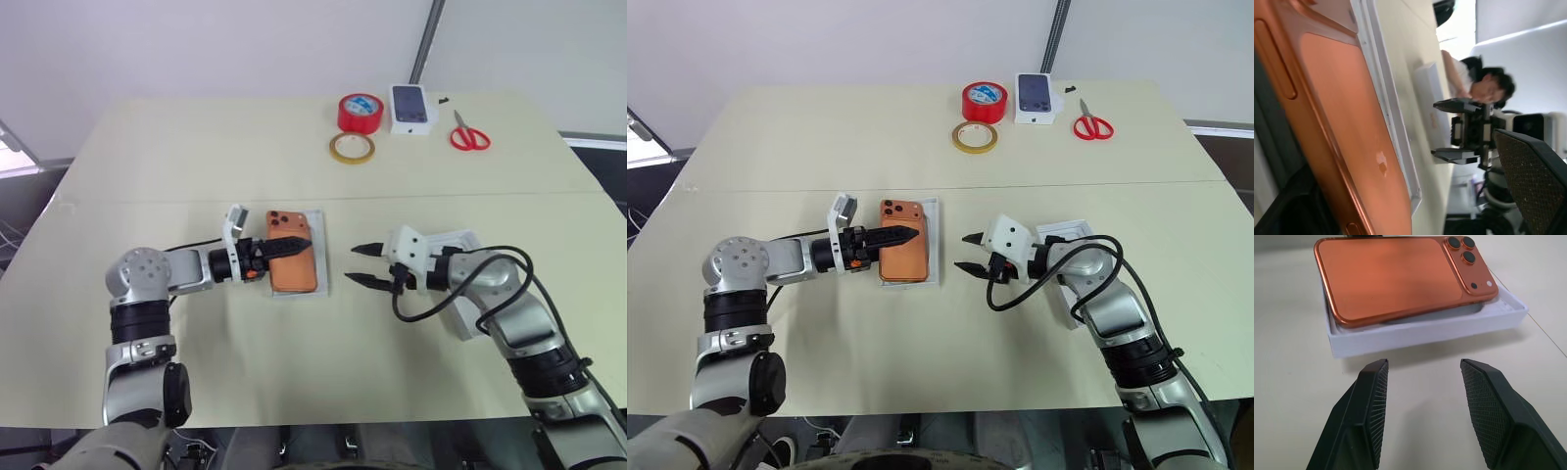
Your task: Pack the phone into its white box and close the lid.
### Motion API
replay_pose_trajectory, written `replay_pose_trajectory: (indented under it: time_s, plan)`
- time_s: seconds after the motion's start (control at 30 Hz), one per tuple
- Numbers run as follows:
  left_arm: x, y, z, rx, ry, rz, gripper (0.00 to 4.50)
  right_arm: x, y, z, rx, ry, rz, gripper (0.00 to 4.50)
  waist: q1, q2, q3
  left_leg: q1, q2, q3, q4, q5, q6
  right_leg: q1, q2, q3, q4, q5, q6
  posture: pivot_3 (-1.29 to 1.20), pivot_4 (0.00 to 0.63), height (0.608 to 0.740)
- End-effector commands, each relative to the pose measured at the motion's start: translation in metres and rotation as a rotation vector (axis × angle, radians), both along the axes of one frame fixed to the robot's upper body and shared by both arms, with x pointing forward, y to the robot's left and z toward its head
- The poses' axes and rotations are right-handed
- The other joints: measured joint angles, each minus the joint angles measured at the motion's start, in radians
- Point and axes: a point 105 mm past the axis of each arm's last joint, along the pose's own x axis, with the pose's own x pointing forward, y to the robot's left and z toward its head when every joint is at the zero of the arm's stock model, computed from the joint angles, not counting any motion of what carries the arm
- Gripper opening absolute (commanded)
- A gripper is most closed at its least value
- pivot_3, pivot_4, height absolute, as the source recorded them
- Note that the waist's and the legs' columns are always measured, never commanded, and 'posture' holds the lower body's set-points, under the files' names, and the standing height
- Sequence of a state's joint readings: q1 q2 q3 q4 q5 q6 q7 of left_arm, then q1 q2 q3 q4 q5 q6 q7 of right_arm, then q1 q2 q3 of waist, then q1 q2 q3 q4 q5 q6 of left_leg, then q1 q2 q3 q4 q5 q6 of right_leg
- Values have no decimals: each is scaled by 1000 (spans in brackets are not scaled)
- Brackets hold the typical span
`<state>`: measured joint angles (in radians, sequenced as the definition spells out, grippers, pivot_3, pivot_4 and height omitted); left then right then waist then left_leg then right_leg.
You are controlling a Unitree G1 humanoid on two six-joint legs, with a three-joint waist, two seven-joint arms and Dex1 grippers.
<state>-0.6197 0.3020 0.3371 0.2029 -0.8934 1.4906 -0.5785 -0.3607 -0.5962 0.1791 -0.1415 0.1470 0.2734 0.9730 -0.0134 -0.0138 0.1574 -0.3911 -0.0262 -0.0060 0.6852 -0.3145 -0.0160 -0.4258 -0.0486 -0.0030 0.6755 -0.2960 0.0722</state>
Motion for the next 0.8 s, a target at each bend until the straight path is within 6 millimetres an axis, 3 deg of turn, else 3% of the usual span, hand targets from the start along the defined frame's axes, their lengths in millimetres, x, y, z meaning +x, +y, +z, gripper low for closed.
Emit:
replay_pose_trajectory:
  time_s: [0.03, 0.27, 0.53, 0.8]
  plan:
    - [-3, -1, 8, 82, -88, -21, 4460, 1, 6, 7, 22, -42, 16, 2478, 1, 0, 0, 0, 0, 0, 0, 0, 0, 0, 0, 0, 0, 0, 0, 0, 150, 740]
    - [1, 6, 8, 209, -187, -36, 4460, 1, 12, 7, 33, -46, 28, 2478, 0, 0, 0, 0, 0, 0, 0, 0, 0, 0, 0, 0, 0, 0, 0, 0, 150, 740]
    - [5, 22, 16, 237, -223, -35, 4460, 1, 12, 5, 32, -47, 26, 2478, 0, 0, 0, 0, 0, 0, 0, 0, 0, 0, 0, 0, 0, 0, 0, 0, 150, 740]
    - [13, 24, 19, 249, -269, -1, 4460, 2, 14, 5, 34, -49, 31, 2478, 2, 0, 0, 0, 0, 0, 0, 0, 0, 0, 0, 0, 0, 0, 0, 0, 150, 740]
